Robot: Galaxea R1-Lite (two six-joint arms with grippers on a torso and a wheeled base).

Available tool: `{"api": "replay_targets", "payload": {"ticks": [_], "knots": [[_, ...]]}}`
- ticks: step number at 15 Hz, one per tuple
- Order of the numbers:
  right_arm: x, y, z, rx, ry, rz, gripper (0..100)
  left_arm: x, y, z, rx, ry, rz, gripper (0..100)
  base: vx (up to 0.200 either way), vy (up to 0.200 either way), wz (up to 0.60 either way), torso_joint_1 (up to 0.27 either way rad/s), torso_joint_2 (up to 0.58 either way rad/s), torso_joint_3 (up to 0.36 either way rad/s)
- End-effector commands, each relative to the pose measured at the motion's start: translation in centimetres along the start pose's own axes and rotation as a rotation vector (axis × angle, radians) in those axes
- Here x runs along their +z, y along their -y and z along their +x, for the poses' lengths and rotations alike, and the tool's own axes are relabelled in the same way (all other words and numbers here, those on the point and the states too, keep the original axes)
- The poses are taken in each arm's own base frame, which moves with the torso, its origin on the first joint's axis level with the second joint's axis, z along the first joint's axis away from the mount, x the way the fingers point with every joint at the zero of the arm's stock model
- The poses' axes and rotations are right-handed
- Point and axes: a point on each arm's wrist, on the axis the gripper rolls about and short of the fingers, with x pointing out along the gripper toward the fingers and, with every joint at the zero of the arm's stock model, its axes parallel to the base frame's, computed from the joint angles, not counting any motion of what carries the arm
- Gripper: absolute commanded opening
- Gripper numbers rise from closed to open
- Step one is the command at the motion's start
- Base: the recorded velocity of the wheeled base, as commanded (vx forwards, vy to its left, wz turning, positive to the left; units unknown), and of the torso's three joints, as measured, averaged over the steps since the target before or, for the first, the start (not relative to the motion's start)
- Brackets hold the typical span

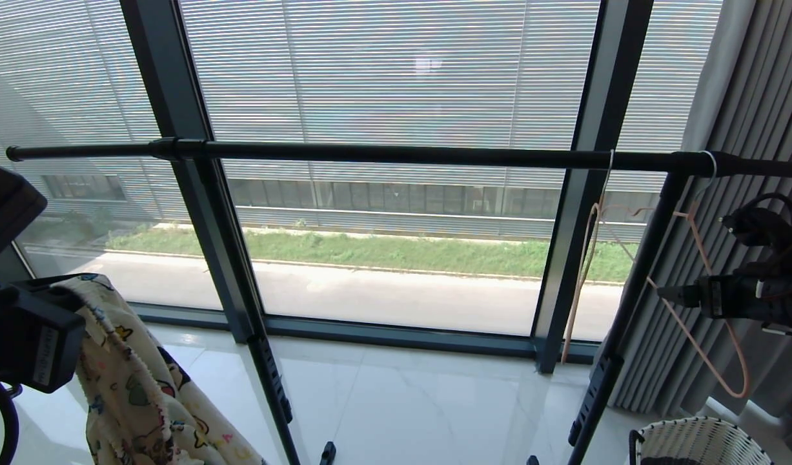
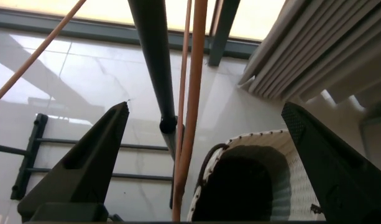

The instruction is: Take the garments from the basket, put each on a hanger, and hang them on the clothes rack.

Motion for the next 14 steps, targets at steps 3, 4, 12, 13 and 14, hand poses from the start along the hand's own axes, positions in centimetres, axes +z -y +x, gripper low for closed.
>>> {"api": "replay_targets", "payload": {"ticks": [3,4,12,13,14], "knots": [[0.0,-0.5,0.4,0.015,-0.002,-0.01,0,0.0,0.0,0.0,0.001,0.001,0.0,0,0.0,0.0,0.0,0.0,0.0,0.0],[0.0,-0.5,0.4,0.017,-0.001,-0.011,0,0.0,0.0,0.0,0.003,0.0,0.001,0,0.0,0.0,0.0,0.0,0.0,0.0],[0.5,-0.6,-0.6,0.016,0.048,0.02,0,-0.3,-0.1,-0.2,0.007,-0.001,-0.004,0,0.0,0.0,0.0,0.0,0.0,0.0],[0.7,-0.6,-0.9,0.017,0.066,0.034,0,-0.4,-0.1,-0.3,0.014,0.001,-0.006,0,0.0,0.0,0.0,0.0,0.0,0.0],[1.1,-0.7,-1.5,0.018,0.103,0.058,0,-0.6,-0.1,-0.3,0.023,0.006,-0.009,0,0.0,0.0,0.0,0.0,0.0,0.0]]}}
